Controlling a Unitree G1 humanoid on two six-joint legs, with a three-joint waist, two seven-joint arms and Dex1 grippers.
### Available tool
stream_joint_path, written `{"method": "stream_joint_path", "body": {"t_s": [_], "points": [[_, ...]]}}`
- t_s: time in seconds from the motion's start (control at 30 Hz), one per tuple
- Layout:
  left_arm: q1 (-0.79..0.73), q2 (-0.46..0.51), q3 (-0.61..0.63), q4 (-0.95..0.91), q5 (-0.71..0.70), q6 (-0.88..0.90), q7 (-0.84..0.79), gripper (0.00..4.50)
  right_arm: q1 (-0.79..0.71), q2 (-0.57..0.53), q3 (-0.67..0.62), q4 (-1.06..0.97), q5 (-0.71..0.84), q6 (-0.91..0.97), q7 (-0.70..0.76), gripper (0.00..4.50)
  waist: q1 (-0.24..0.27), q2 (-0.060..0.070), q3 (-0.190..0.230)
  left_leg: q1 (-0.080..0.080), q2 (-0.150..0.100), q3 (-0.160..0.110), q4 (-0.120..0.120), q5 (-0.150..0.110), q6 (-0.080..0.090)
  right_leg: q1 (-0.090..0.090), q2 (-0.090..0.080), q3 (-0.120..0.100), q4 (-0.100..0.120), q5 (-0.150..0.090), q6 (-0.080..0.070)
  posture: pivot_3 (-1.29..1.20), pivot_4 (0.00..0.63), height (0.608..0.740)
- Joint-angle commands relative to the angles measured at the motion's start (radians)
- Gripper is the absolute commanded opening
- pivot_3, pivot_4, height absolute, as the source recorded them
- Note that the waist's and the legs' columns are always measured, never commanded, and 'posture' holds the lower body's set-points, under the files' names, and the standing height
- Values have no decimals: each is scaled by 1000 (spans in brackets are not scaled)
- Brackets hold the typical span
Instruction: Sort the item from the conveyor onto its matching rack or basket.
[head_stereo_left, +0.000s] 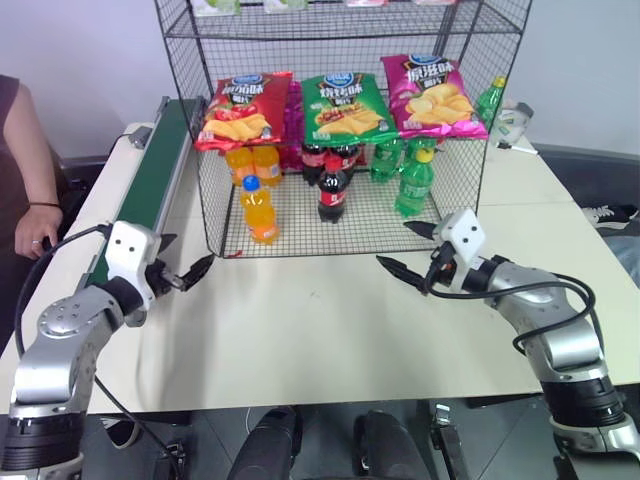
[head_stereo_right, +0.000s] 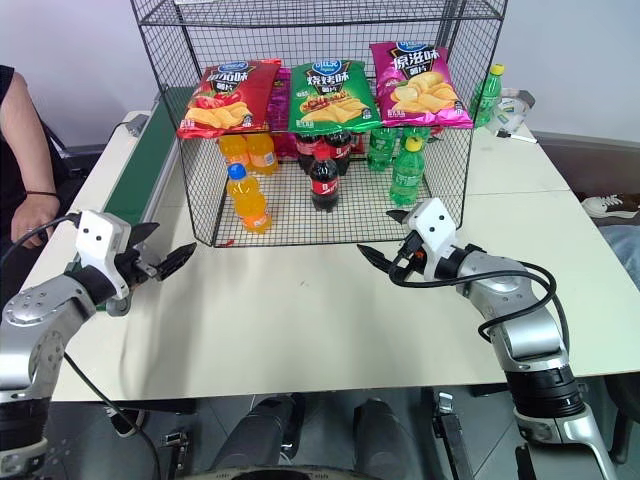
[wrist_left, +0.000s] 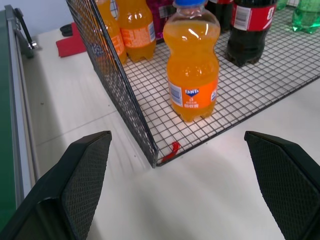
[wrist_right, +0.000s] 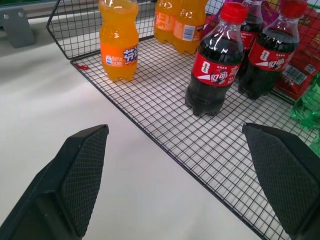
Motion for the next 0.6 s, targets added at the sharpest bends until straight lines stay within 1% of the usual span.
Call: {"method": "stream_joint_path", "body": {"t_s": [0.03, 0.6], "points": [[-1, 8, 11, -19, 3, -28, -8, 4440, 0, 8, -11, -21, 0, -21, -3, 4500, 0, 0, 0, 0, 0, 0, 0, 0, 0, 0, 0, 0, 0, 0, 0, 0, 150, 740], [-15, 2, 10, 10, 19, -49, 1, 4440, -17, 29, 4, -6, -17, -36, -8, 4500, 0, 0, 0, 0, 0, 0, 0, 0, 0, 0, 0, 0, 0, 0, 0, 0, 150, 740]]}}
